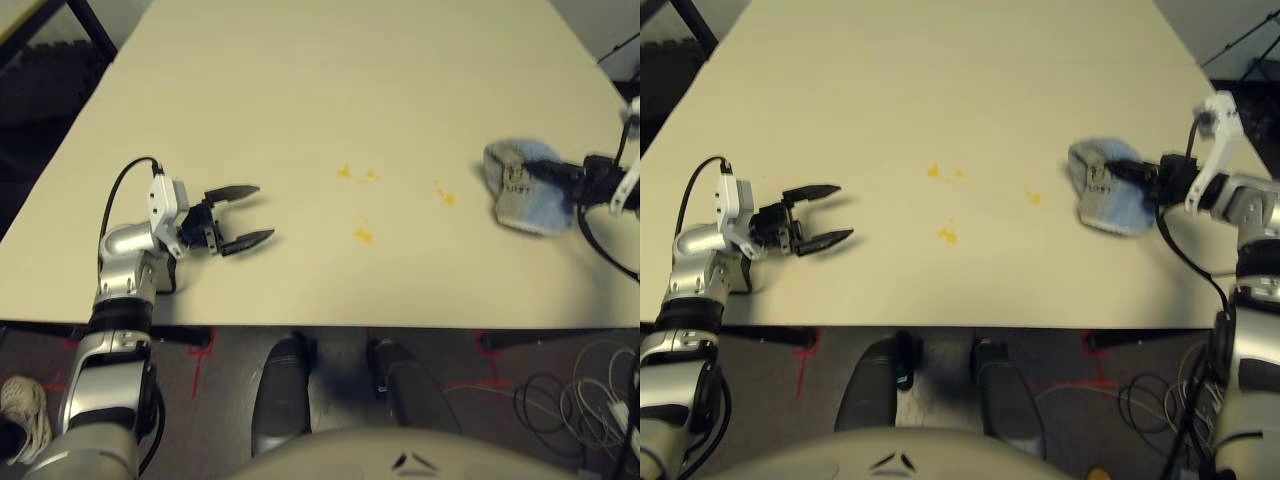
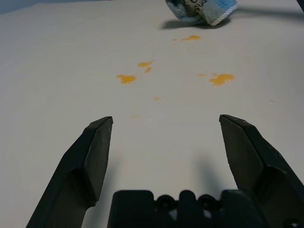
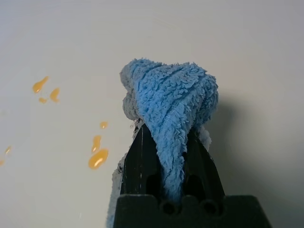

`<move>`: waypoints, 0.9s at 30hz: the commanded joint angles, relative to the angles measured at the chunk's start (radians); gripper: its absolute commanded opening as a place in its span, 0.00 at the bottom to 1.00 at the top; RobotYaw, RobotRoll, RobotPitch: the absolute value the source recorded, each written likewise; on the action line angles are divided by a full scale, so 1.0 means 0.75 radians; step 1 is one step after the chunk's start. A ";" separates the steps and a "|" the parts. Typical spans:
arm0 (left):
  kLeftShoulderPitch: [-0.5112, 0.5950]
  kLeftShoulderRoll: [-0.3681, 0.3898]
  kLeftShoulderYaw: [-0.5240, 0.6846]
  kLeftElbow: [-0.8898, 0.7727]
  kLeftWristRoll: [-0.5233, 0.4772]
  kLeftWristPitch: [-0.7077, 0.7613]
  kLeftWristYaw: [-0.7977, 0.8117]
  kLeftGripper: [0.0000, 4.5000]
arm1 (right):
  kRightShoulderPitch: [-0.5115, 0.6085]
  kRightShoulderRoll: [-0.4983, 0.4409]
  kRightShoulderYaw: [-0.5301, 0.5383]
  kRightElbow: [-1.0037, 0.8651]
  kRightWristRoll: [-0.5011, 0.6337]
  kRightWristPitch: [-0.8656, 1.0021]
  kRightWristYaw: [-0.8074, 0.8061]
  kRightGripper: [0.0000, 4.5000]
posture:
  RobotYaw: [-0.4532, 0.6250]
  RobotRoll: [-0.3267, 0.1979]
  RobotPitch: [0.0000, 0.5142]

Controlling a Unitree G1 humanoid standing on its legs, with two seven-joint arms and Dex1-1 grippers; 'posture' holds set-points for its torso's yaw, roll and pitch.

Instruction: Wipe the water off the table with a rag.

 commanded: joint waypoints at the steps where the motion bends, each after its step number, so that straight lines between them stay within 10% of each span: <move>1: 0.010 0.005 -0.014 0.005 0.015 -0.006 -0.010 1.00 | -0.050 0.062 0.048 0.097 -0.058 -0.044 -0.080 0.06 | 0.57 0.62 0.39; 27: 0.066 0.026 -0.004 -0.067 0.001 0.015 0.008 1.00 | 0.096 0.462 0.269 -0.174 -0.107 0.212 0.030 0.06 | 0.60 0.62 0.41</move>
